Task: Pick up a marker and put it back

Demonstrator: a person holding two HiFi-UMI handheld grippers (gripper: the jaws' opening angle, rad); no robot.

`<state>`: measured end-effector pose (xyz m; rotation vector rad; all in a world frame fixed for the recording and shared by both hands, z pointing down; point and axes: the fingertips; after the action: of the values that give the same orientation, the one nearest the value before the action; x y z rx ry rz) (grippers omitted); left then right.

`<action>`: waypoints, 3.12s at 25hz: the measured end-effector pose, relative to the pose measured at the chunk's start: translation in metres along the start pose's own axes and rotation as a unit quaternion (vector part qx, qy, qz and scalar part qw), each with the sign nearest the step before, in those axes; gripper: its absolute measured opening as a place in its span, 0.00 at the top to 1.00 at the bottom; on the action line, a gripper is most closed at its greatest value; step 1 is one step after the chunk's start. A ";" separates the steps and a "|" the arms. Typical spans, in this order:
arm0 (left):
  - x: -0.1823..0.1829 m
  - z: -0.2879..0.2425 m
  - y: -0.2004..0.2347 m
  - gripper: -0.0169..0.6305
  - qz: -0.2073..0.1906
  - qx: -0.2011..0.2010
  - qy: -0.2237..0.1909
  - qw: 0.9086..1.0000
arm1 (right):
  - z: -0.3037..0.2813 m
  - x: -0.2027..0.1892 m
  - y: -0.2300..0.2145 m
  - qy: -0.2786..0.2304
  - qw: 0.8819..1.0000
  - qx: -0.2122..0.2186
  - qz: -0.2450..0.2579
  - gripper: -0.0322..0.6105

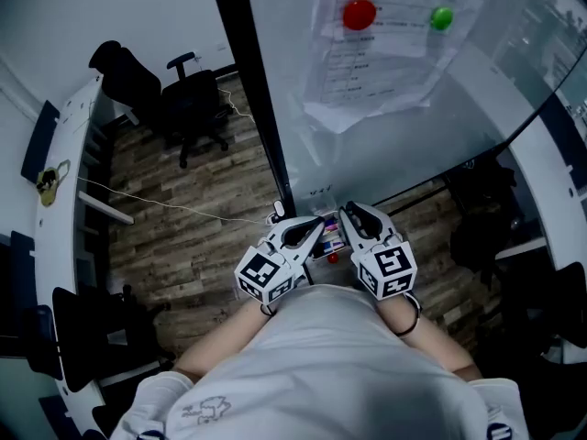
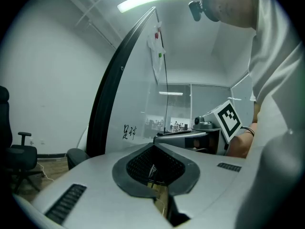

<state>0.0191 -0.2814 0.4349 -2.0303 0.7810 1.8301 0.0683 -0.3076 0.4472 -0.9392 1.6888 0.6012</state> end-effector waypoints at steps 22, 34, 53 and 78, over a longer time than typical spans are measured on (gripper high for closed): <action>-0.033 -0.023 0.012 0.96 0.072 0.206 -0.016 0.976 | -0.018 -0.034 -0.025 0.027 0.981 0.190 0.016 0.84; -0.050 -0.031 0.023 0.96 0.093 0.225 -0.009 0.970 | -0.038 -0.071 -0.029 0.063 0.975 0.213 0.000 0.84; -0.075 -0.038 0.030 0.96 0.119 0.222 0.012 0.968 | -0.050 -0.098 -0.032 0.091 0.972 0.218 -0.017 0.84; -0.055 -0.036 0.013 0.96 0.097 0.202 -0.003 0.975 | -0.030 -0.068 -0.048 0.032 0.983 0.181 -0.018 0.75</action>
<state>0.0392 -0.3011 0.4954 -1.7355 1.2721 1.6041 0.1003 -0.3379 0.5241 -0.7305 1.7592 0.2271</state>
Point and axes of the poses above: the fingertips, and each gripper's own axes: z backward along the fingers, y to its left, x out of its top, and after that the axes turned 6 degrees about y, right-handed
